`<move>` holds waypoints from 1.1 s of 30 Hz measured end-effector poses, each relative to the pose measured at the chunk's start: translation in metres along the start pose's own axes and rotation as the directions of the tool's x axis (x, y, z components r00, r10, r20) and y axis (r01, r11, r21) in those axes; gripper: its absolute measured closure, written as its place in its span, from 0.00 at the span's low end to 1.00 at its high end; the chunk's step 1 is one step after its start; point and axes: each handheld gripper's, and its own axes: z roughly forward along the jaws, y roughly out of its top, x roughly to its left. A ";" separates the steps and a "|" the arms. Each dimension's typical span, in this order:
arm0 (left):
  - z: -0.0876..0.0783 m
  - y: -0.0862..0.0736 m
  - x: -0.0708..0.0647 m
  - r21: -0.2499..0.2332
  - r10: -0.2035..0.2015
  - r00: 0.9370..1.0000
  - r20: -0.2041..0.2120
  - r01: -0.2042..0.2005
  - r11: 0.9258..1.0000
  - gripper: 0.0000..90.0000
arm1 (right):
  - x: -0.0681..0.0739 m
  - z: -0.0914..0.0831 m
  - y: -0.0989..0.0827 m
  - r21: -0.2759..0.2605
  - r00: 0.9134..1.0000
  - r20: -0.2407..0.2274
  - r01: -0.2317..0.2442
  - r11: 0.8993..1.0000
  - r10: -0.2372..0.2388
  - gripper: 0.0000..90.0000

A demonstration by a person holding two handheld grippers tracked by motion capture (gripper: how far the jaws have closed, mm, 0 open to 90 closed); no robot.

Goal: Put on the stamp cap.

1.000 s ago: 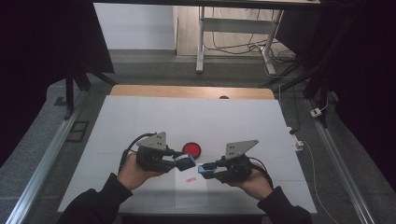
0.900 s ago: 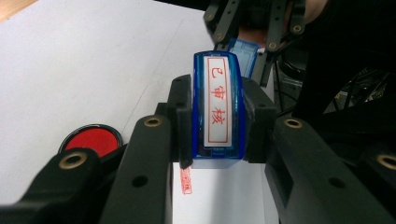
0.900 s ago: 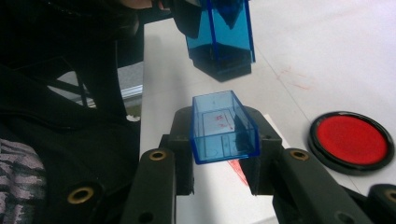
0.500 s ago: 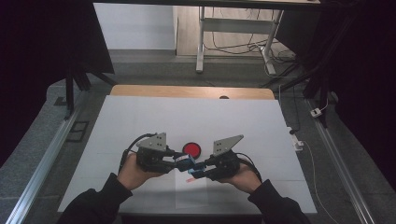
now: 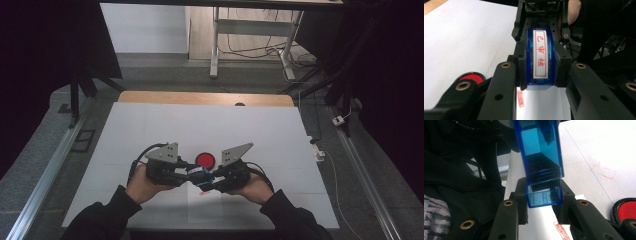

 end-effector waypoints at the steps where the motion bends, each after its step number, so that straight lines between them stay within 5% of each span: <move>1: 0.000 0.000 0.000 0.000 0.002 1.000 0.001 -0.002 1.000 0.78 | 0.000 0.000 0.000 -0.005 1.000 -0.002 0.000 1.000 0.000 0.76; 15: 0.000 0.000 -0.001 -0.011 0.038 0.999 0.025 -0.038 0.999 0.78 | 0.000 0.000 0.001 -0.033 0.999 -0.049 -0.005 0.999 0.003 0.76; 23: -0.002 -0.002 0.000 -0.045 0.028 0.999 0.041 -0.026 0.999 0.78 | 0.000 -0.002 0.003 -0.062 0.998 -0.067 -0.010 0.998 0.005 0.76; 33: -0.002 -0.001 -0.001 -0.039 0.035 0.999 0.031 -0.034 0.999 0.78 | 0.001 -0.002 0.003 -0.066 0.998 -0.059 -0.006 0.998 0.002 0.76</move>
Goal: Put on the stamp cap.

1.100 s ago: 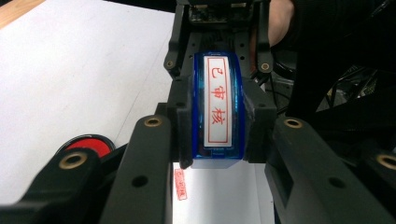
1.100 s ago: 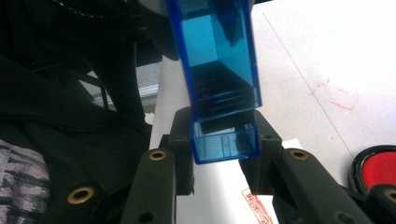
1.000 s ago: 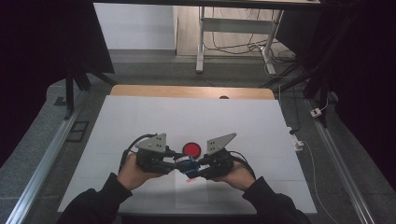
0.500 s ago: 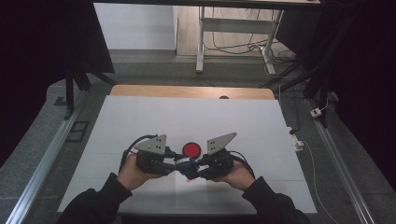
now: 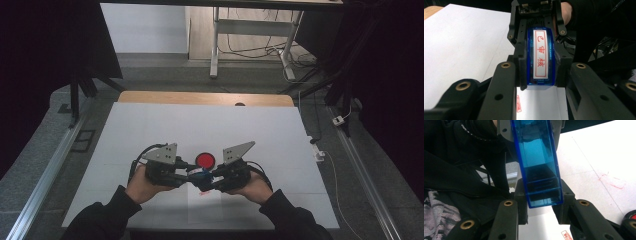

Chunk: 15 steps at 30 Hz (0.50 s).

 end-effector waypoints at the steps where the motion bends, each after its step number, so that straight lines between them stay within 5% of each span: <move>1: 0.000 0.000 0.000 0.002 0.001 1.000 -0.007 -0.001 1.000 0.78 | 0.000 0.000 0.000 0.000 1.000 0.006 0.001 1.000 -0.001 0.75; 15: -0.002 0.000 0.001 0.012 -0.016 0.999 -0.033 0.016 1.000 0.78 | 0.004 -0.001 0.000 0.011 0.995 0.101 0.012 1.000 -0.013 0.61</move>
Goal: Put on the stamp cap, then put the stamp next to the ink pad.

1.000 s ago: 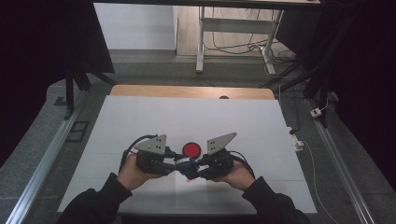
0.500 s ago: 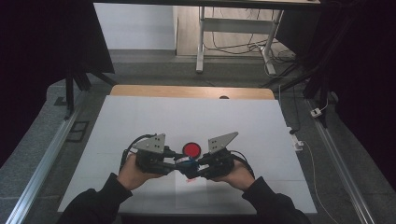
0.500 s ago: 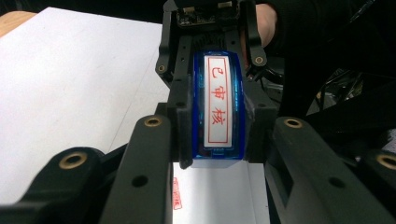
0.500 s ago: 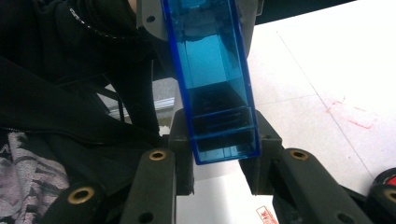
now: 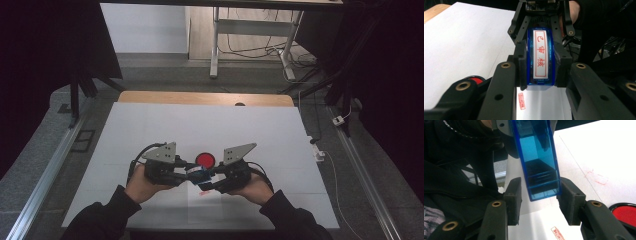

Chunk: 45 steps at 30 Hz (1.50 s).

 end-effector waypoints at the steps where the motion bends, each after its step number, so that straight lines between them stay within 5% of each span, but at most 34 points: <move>1: 0.000 0.000 0.000 0.001 0.000 1.000 -0.002 0.000 1.000 0.78 | 0.001 0.000 0.000 0.000 1.000 0.006 -0.002 1.000 0.002 0.61; 18: -0.005 -0.001 0.002 0.010 -0.012 0.999 -0.035 0.012 1.000 0.77 | 0.011 -0.006 0.002 0.014 0.993 0.118 0.006 1.000 -0.008 0.47; 32: -0.009 -0.003 0.004 0.025 -0.023 0.998 -0.064 0.024 0.999 0.77 | 0.021 -0.010 -0.002 0.071 0.968 0.250 0.006 0.997 -0.024 0.39; 45: -0.016 -0.006 0.009 0.034 -0.044 0.993 -0.106 0.048 0.998 0.77 | 0.029 -0.015 -0.006 0.081 0.952 0.304 0.002 0.997 -0.027 0.31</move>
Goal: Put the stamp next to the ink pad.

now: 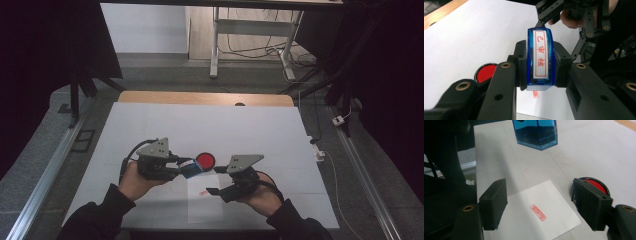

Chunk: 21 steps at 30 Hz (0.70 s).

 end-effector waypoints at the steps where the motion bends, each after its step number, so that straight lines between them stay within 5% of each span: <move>1: 0.000 -0.001 0.000 0.000 -0.002 1.000 -0.004 0.002 1.000 0.77 | 0.000 -0.001 0.000 0.004 1.000 0.008 -0.002 1.000 0.002 0.30; 21: -0.011 -0.009 0.010 0.047 -0.028 0.994 -0.107 0.033 0.998 0.77 | -0.001 -0.024 -0.019 0.013 0.988 0.106 -0.115 0.993 0.113 0.14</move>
